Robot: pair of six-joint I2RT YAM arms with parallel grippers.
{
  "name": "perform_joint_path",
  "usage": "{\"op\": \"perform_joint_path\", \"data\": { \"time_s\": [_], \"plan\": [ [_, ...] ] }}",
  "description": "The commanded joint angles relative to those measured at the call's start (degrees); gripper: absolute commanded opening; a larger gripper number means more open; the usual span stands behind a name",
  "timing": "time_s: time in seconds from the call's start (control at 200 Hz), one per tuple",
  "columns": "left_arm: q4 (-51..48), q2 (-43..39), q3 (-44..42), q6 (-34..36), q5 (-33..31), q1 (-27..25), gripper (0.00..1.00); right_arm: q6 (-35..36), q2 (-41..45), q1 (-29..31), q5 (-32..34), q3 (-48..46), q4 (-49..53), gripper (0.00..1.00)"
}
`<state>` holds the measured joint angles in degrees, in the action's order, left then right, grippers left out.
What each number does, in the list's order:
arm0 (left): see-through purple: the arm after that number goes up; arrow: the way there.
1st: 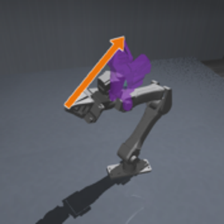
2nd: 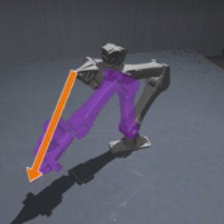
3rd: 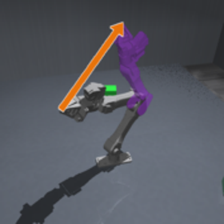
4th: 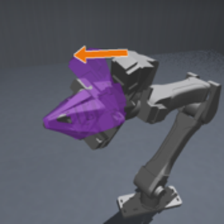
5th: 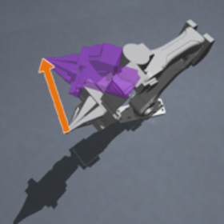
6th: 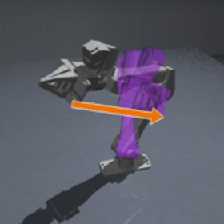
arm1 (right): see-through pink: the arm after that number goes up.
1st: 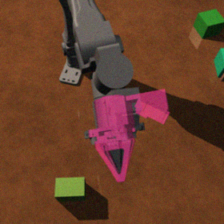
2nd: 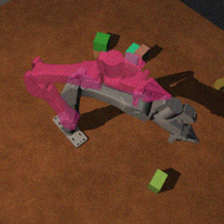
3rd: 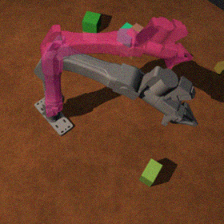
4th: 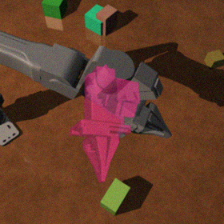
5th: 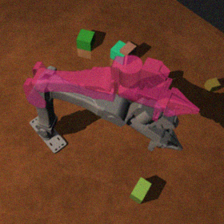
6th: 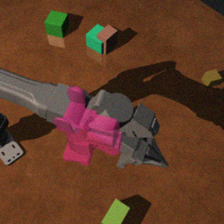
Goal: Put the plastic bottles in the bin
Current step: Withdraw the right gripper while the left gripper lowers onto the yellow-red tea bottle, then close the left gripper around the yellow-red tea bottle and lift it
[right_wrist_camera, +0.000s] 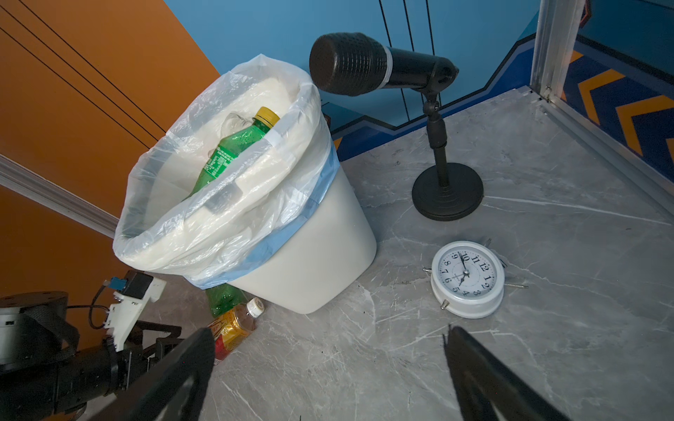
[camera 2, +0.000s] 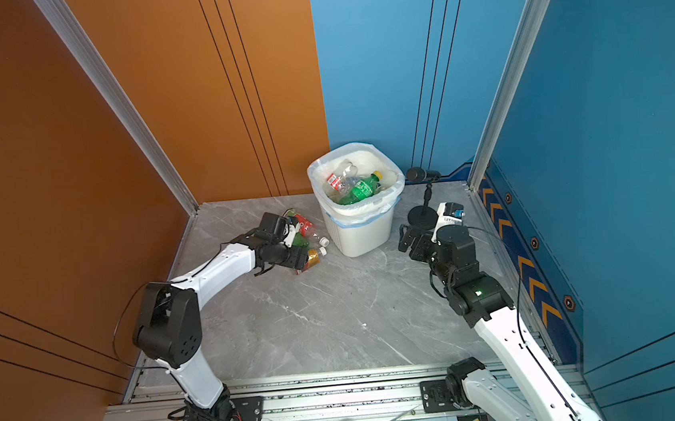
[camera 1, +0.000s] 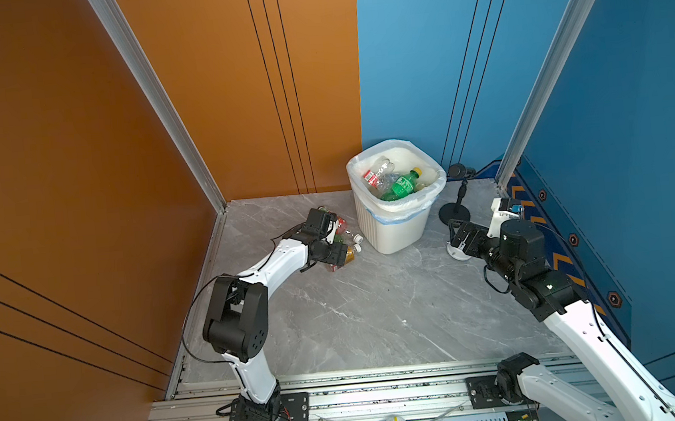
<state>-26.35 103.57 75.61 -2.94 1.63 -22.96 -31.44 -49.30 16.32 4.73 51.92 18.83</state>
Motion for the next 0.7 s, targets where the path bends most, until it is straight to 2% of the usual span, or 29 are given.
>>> {"op": "perform_joint_path", "data": {
  "time_s": [0.0,0.29,0.476,0.686,0.696],
  "plan": [
    [-3.3,2.5,3.0,1.2,-0.8,-0.5,0.91,-0.5,0.9,-0.7,-1.0,-0.8,-1.0,1.00],
    [-4.5,7.4,6.9,1.2,-1.6,-1.7,0.93,-0.7,1.1,-1.8,-1.6,-1.3,-1.2,1.00],
    [-5.8,9.4,8.0,0.8,-1.5,-2.1,0.87,-0.8,1.1,-2.3,-1.9,-1.3,-1.4,1.00],
    [-6.6,10.6,7.7,0.2,-1.3,-2.8,0.88,-1.4,0.9,-2.9,-2.5,-1.6,-2.0,1.00],
    [-6.6,10.7,7.7,0.1,-1.2,-2.8,0.85,-1.4,0.9,-3.0,-2.6,-1.6,-2.0,1.00]
  ]
}}
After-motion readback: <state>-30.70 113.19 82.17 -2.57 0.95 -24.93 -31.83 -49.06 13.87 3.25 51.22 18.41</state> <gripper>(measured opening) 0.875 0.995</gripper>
